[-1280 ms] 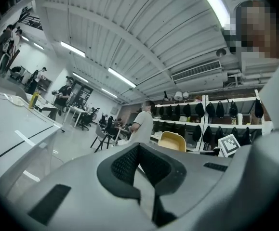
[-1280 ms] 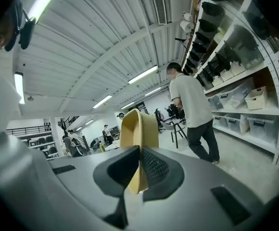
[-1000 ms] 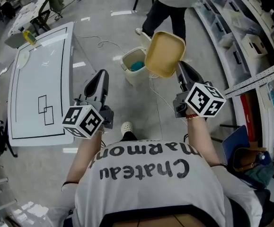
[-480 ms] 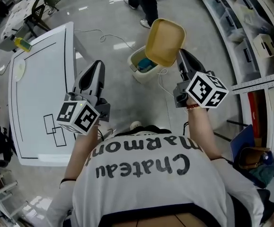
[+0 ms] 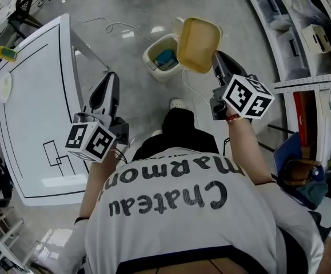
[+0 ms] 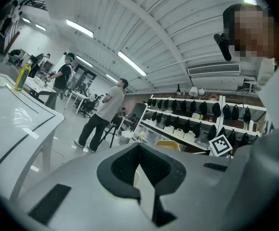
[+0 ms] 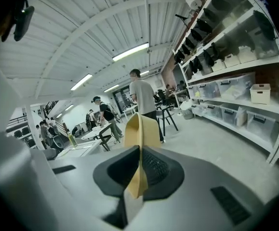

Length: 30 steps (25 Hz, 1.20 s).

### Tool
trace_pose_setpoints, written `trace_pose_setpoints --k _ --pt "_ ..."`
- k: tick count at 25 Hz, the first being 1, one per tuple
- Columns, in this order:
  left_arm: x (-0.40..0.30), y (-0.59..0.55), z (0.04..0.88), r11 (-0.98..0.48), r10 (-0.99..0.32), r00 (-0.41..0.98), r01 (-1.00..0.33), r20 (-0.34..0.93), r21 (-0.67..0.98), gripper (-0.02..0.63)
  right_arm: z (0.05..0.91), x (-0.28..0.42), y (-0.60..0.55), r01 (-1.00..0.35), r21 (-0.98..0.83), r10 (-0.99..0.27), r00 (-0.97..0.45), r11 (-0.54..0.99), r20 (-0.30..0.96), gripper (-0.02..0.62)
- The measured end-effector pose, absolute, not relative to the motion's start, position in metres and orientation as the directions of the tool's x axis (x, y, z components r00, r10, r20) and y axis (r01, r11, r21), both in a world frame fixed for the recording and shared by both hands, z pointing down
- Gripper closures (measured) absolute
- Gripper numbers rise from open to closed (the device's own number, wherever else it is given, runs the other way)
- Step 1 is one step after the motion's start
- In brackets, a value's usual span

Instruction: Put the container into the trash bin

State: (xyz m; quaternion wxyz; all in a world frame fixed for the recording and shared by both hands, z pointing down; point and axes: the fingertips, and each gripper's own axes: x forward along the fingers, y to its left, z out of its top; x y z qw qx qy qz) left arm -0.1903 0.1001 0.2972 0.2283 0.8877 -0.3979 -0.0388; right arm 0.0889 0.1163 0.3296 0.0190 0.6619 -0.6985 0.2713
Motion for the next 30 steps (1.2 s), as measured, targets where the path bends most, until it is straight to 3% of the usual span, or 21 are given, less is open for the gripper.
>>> trace_pose_setpoints --k 20,24,30 --pt "-0.143 -0.064 0.326 -0.394 -0.844 0.496 -0.831 0.205 0.392 0.583 0.383 0.150 -0.092 -0.876 -0.478 -0.834 -0.312 0.067 0.455 0.556" --pt "-0.127 -0.089 0.351 -0.370 -0.833 0.465 -0.871 0.300 0.321 0.583 0.408 0.160 -0.124 -0.855 -0.512 -0.793 -0.370 0.086 0.484 0.555" --pt "-0.118 -0.102 0.393 -0.281 -0.832 0.410 -0.892 0.374 0.353 0.583 0.480 0.146 -0.133 -0.819 -0.562 -0.660 -0.486 0.116 0.572 0.557"
